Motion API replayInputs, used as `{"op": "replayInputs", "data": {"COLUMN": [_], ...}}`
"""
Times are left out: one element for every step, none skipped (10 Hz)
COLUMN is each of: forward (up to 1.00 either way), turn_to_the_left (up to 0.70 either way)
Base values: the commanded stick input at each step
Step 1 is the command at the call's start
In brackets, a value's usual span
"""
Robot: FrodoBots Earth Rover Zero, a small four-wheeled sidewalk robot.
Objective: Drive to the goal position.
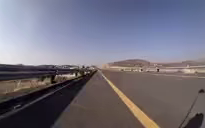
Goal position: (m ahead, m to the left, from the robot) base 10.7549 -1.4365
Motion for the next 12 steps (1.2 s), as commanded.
{"op": "replayInputs", "data": {"forward": [0.85, 0.85, 0.85, 0.85, 0.85, 0.85, 0.85, 0.85, 0.85, 0.85, 0.85, 0.85], "turn_to_the_left": [0.0, 0.0, 0.0, 0.0, 0.0, 0.0, 0.0, 0.0, 0.0, 0.0, 0.0, 0.0]}}
